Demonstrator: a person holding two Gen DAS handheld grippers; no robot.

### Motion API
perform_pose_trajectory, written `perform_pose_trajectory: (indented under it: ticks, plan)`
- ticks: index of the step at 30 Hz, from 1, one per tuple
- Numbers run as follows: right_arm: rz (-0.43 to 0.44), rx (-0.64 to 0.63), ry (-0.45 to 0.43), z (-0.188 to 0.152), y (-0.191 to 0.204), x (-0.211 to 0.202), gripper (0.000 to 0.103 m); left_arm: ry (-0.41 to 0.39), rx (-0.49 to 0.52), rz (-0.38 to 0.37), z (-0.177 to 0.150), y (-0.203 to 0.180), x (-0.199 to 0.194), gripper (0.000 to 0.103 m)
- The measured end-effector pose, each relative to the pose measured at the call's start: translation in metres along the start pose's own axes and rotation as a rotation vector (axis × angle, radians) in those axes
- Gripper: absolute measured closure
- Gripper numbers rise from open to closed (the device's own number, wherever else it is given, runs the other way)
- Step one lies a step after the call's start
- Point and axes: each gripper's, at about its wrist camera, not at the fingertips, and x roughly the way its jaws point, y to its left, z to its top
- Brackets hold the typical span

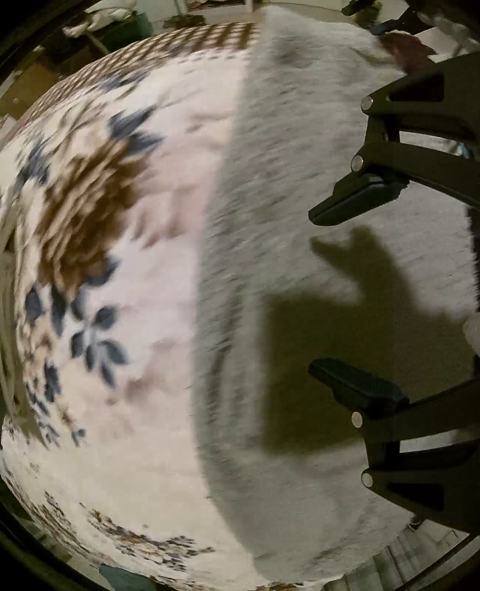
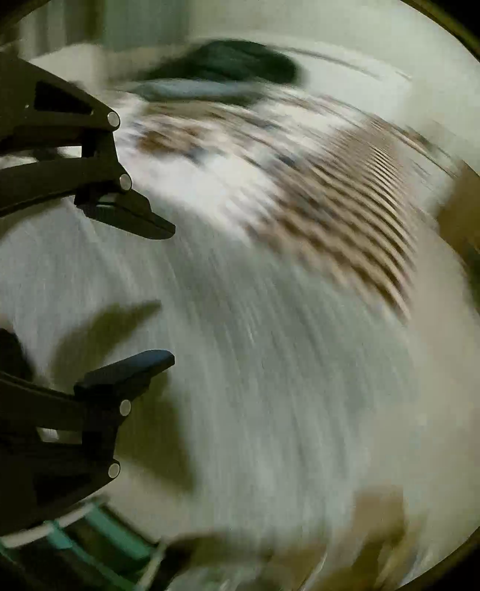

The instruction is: Fold towel

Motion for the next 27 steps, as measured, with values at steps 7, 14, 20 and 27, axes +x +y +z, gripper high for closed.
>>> perform_pose_trajectory:
  ticks: [7, 14, 20, 27]
  plan:
    - [-0.051, 0.220, -0.087, 0.053, -0.098, -0.009, 0.044, 0.068, 0.122, 0.037, -0.035, -0.054, 0.027, 0.030]
    - [-0.131, 0.172, -0.151, 0.071, -0.097, -0.004, 0.099, 0.051, 0.218, 0.075, -0.043, -0.120, 0.028, 0.030]
    - [-0.059, 0.237, -0.096, 0.057, -0.122, -0.016, 0.095, 0.059, 0.254, 0.076, -0.013, -0.167, 0.039, 0.030]
    - [0.184, 0.263, -0.044, 0.051, -0.154, 0.000, 0.026, 0.069, 0.278, 0.029, 0.002, -0.204, 0.083, 0.015]
